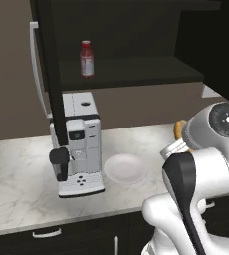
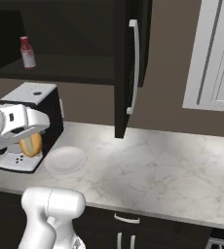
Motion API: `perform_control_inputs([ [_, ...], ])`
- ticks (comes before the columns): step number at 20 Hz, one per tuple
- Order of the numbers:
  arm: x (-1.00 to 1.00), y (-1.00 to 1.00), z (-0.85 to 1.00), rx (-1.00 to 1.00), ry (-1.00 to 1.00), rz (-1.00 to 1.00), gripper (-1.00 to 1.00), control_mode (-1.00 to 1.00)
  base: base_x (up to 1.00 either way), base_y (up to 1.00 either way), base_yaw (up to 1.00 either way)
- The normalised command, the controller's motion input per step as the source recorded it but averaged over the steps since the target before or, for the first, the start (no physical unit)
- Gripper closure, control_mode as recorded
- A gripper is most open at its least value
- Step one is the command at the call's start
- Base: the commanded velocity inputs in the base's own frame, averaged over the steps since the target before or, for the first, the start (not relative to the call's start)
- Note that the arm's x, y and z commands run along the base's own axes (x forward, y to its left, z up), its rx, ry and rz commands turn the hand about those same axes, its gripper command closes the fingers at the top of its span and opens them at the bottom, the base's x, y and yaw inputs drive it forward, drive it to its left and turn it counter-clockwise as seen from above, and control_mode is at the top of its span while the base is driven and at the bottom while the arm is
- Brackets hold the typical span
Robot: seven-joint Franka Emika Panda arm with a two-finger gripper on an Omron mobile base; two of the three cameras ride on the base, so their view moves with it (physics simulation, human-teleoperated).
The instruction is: Move the hot dog bun to the plate on the dining table and place the condiment next to that plate. Then navigate to the fridge and take the sausage and place it on the plate as well.
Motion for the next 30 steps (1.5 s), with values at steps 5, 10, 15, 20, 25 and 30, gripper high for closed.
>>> perform_control_inputs([
  [5,-0.16,0.0,-0.01,0.01,-0.01,-0.07,1.0,-1.0,0.0,0.0,0.0],
  [10,0.0,0.0,0.0,0.0,0.0,0.0,1.0,1.0,-0.14,0.2,-0.16],
  [15,0.0,0.0,0.0,0.0,0.0,0.0,1.0,1.0,-0.42,0.25,-0.72],
  [20,0.0,0.0,0.0,0.0,0.0,0.0,1.0,1.0,-0.39,0.08,-0.89],
  [25,0.0,0.0,0.0,0.0,0.0,0.0,1.0,1.0,-0.35,0.04,-0.93],
  [30,0.0,0.0,0.0,0.0,0.0,0.0,1.0,1.0,-0.28,0.03,-0.95],
])
